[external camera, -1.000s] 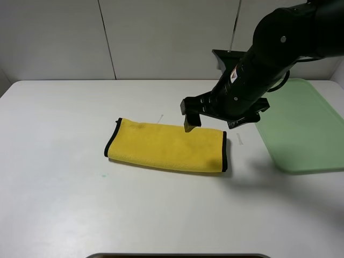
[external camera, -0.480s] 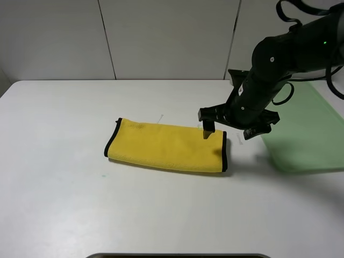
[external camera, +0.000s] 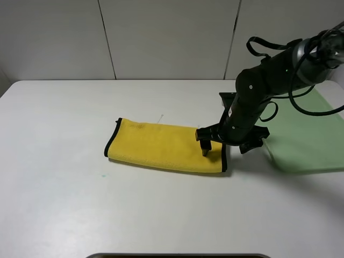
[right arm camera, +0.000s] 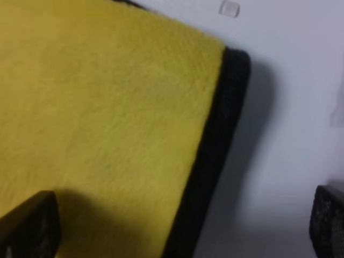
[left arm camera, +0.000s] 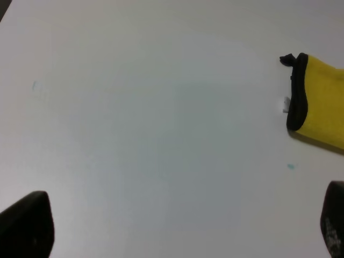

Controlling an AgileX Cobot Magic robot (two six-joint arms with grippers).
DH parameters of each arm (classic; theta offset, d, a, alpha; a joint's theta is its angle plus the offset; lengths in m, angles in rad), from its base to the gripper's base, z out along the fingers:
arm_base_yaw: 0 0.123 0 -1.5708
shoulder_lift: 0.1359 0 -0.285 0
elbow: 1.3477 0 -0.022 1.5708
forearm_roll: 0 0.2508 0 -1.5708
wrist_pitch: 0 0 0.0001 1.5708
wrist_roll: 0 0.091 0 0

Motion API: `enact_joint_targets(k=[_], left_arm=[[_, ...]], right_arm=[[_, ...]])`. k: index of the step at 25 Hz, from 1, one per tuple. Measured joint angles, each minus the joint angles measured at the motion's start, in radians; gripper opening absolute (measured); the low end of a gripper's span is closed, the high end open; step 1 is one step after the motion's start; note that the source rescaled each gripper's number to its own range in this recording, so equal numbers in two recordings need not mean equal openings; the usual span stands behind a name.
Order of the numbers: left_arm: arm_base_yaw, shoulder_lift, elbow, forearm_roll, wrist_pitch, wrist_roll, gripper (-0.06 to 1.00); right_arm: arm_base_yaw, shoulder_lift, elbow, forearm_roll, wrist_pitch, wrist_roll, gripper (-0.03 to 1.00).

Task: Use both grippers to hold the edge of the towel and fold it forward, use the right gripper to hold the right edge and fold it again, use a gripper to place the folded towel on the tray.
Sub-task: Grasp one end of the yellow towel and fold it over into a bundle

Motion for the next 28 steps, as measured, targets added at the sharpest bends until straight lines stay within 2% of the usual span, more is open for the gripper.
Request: enact_joint_targets(k=[18,19,21,28], left_arm=[[0.000,0.000,0.000,0.000,0.000,0.000,1.00],[0.000,0.000,0.000,0.000,0.000,0.000,1.00],[0.000,0.000,0.000,0.000,0.000,0.000,1.00],[0.000,0.000,0.000,0.000,0.000,0.000,1.00]], right_arm=[[0.000,0.044,-0.006,-0.023,-0.021,-0.012,1.00],[0.000,0.044,-0.006,-0.023,-0.022,-0.012,0.97],[0.000,0.045,-0.006,-0.024,-0.033,-0.012,0.84],[0.003,0.051,-0.012,0.001,-0.073,-0.012,0.21]])
